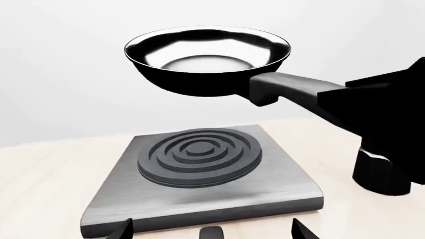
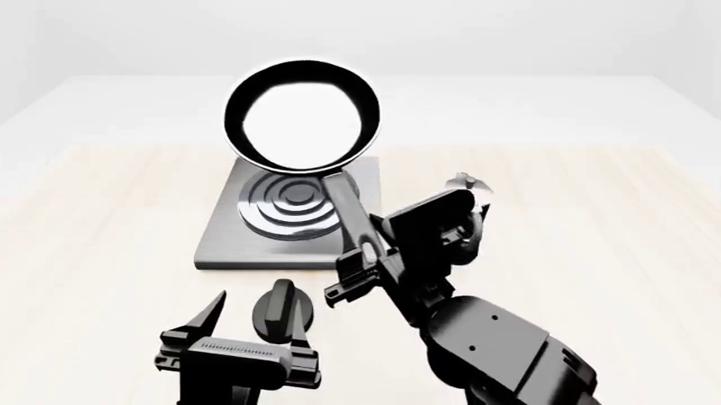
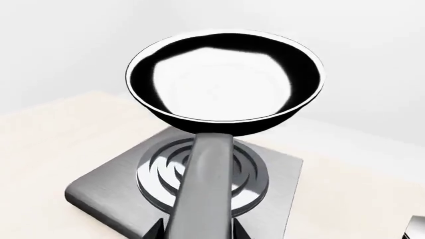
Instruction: Put the frying pan on the stove.
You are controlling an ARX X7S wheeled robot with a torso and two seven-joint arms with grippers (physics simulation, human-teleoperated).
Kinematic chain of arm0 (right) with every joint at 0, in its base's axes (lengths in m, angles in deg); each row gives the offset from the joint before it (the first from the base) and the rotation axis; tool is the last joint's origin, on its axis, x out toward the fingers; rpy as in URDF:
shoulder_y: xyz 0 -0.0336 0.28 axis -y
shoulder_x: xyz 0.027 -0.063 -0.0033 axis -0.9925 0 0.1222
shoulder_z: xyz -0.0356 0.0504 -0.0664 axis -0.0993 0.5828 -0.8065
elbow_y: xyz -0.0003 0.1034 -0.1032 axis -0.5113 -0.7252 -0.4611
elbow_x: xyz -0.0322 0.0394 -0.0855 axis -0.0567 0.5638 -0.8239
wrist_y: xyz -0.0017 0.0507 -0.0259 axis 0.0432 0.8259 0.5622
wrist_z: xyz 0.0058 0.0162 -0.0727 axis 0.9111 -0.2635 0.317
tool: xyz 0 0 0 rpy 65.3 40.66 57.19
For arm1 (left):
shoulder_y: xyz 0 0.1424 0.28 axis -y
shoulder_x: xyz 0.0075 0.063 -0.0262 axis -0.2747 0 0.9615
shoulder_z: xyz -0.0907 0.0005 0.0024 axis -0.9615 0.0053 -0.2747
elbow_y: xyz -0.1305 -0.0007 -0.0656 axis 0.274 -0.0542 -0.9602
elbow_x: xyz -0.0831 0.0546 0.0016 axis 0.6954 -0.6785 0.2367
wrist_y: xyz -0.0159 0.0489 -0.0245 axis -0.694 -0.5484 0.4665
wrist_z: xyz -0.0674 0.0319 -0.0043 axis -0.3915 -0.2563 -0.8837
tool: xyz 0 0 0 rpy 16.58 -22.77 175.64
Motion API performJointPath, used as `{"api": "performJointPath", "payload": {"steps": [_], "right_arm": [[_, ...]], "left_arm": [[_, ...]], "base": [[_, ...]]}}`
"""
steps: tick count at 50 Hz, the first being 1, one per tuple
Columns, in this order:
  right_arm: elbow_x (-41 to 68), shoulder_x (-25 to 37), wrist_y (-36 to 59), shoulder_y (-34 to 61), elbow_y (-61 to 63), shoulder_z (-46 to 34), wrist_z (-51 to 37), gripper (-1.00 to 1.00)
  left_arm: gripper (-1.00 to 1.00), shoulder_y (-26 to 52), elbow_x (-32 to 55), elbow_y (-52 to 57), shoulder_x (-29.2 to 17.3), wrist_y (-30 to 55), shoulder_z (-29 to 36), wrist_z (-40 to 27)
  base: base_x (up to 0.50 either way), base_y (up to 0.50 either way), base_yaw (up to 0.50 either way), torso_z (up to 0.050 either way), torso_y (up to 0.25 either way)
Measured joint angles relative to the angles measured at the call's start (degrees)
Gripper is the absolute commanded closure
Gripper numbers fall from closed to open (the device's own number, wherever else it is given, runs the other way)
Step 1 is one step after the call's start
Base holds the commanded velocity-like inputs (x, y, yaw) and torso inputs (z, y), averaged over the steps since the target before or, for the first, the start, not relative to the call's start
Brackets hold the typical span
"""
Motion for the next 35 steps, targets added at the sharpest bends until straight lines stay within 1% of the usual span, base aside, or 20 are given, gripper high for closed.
{"api": "performJointPath", "payload": {"steps": [35], "right_arm": [[-0.26,-1.81,0.97,2.44,-6.51,-2.24,3.78,1.0]], "left_arm": [[-1.0,0.1,0.25,-0.07,-0.34,-0.23,0.3,-0.42]], "base": [[0.0,0.0,0.0,0.0,0.002]]}}
